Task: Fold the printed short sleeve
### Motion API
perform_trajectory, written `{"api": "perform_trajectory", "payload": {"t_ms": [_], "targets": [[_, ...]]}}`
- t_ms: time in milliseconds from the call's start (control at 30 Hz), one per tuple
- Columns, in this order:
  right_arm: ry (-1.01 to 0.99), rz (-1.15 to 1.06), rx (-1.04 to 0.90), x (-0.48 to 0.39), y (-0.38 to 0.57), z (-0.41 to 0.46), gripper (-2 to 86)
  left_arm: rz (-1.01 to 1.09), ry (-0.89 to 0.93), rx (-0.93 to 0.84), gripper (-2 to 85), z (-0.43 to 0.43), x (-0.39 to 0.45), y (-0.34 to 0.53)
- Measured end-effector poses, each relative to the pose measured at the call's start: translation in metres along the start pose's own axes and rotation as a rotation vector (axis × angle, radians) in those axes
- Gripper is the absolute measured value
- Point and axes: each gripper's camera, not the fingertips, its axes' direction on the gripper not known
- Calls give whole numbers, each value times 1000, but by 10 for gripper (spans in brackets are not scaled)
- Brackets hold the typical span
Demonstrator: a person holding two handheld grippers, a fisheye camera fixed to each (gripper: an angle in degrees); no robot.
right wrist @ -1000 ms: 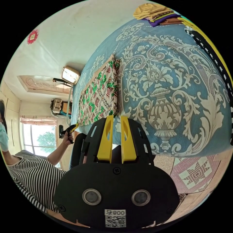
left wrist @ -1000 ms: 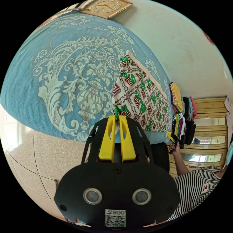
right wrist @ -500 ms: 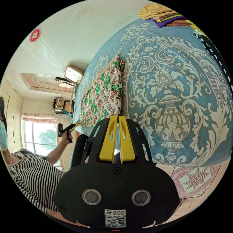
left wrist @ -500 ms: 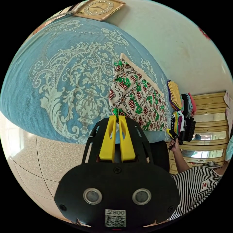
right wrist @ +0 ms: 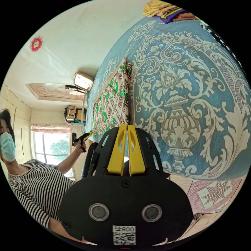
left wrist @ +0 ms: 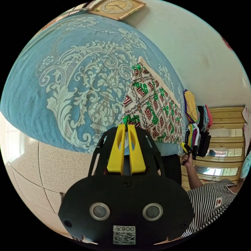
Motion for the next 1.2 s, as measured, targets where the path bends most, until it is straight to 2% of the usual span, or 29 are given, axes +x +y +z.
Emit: {"api": "perform_trajectory", "payload": {"t_ms": [133,233,433,533,633,767,933,1067,1200], "targets": [[1,-56,-23,-5,2,-3,1,20,-14,0,20,-13,26,-5],[12,-16,-62,9,1,10,1,-26,-23,-48,26,-10,38,-7],[-12,11,-57,23,2,20,1,-38,-82,63,48,-49,97,9],[-33,2,-44,26,4,20,1,39,-94,84,53,-59,153,14],[-67,2,-27,27,4,21,1,244,-57,24,59,-43,245,10],[-88,-21,-19,21,2,22,2,620,3,-133,69,16,407,7],[-122,-46,-10,11,-6,22,2,989,-27,-207,87,74,580,26],[-153,-82,-17,-2,-17,30,3,1187,-162,-191,98,100,684,48],[-188,-112,-29,-8,-29,39,4,1266,-336,-156,75,112,749,64]]}}
